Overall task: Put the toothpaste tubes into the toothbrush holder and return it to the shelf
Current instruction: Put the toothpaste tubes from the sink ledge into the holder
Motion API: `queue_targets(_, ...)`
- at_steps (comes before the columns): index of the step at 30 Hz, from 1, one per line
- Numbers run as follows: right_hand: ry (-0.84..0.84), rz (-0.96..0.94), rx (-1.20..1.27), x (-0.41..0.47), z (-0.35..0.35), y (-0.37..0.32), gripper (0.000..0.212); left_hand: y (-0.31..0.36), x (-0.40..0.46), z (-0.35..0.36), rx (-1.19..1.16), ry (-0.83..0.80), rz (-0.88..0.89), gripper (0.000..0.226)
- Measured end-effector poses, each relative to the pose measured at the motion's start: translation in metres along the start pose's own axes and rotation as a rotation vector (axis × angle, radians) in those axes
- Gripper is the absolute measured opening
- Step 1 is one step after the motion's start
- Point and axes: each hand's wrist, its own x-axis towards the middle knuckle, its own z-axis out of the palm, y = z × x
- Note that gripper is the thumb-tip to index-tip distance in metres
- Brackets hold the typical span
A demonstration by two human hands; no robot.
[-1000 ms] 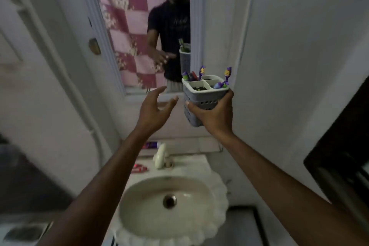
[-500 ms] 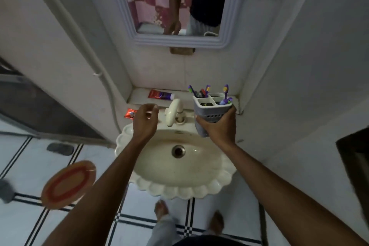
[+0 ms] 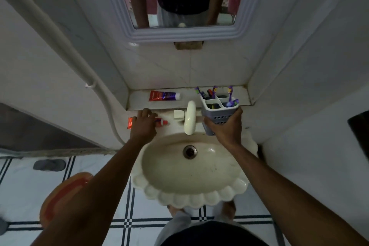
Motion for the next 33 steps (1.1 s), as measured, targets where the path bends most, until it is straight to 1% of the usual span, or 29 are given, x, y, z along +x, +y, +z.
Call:
queue_targets(2,0.032,-0.008,0.006,-0.001,0.005,0.002,0.125,-0.005,0.012,-0.001,0.084,-0.019,0.048,0.057)
queue_targets(5,0.028,-0.029,0.024,-0.003,0.006,0.005,0.126,-0.006,0.018,-0.004,0.183,-0.061,0.085,0.063)
queue_targets(7,0.022,-0.028,0.035,-0.005,0.008,0.006,0.124,-0.006,0.018,-0.004,0.246,-0.074,0.107,0.059)
queue_targets(10,0.014,-0.024,0.049,-0.008,0.008,0.006,0.123,-0.001,0.015,-0.003,0.309,-0.049,0.122,0.053)
queue_targets(13,-0.018,-0.025,0.042,-0.01,0.009,0.006,0.123,0.003,0.008,0.0,0.286,-0.018,0.13,0.046)
queue_targets(15,-0.042,-0.017,0.023,-0.011,0.009,0.007,0.124,0.004,0.001,0.002,0.217,0.021,0.109,0.039)
queue_targets(16,-0.049,-0.009,0.014,-0.011,0.009,0.007,0.125,0.005,-0.002,0.002,0.127,0.048,0.074,0.034)
queue_targets(17,-0.052,0.0,0.012,-0.012,0.008,0.007,0.127,0.007,-0.006,0.0,-0.023,0.078,0.021,0.03)
queue_targets(20,-0.055,0.011,0.021,-0.015,0.006,0.007,0.132,0.015,-0.015,-0.016,-0.635,0.152,-0.166,0.03)
queue_targets(22,-0.052,0.017,0.037,-0.017,0.005,0.006,0.132,0.021,-0.013,-0.036,-0.998,0.176,-0.257,0.033)
queue_targets(24,-0.063,0.029,0.052,-0.019,0.004,0.004,0.13,0.03,-0.007,-0.064,-1.297,0.112,-0.317,0.036)
queue_targets(25,-0.072,0.038,0.059,-0.02,0.002,0.004,0.128,0.035,-0.004,-0.081,-1.4,0.058,-0.31,0.04)
queue_targets(26,-0.078,0.049,0.068,-0.021,0.001,0.003,0.125,0.041,-0.002,-0.095,-1.443,0.01,-0.27,0.047)
queue_targets(28,-0.08,0.067,0.088,-0.022,-0.002,0.002,0.118,0.058,0.002,-0.12,-1.39,-0.06,-0.107,0.062)
queue_targets(29,-0.082,0.073,0.094,-0.022,-0.003,0.002,0.117,0.069,0.003,-0.13,-1.3,-0.09,-0.022,0.065)
queue_targets(31,-0.09,0.084,0.103,-0.021,-0.005,0.0,0.119,0.097,0.007,-0.147,-0.989,-0.09,0.09,0.06)
queue_targets(33,-0.098,0.101,0.115,-0.019,-0.009,-0.002,0.122,0.127,0.012,-0.157,-0.668,0.018,0.158,0.043)
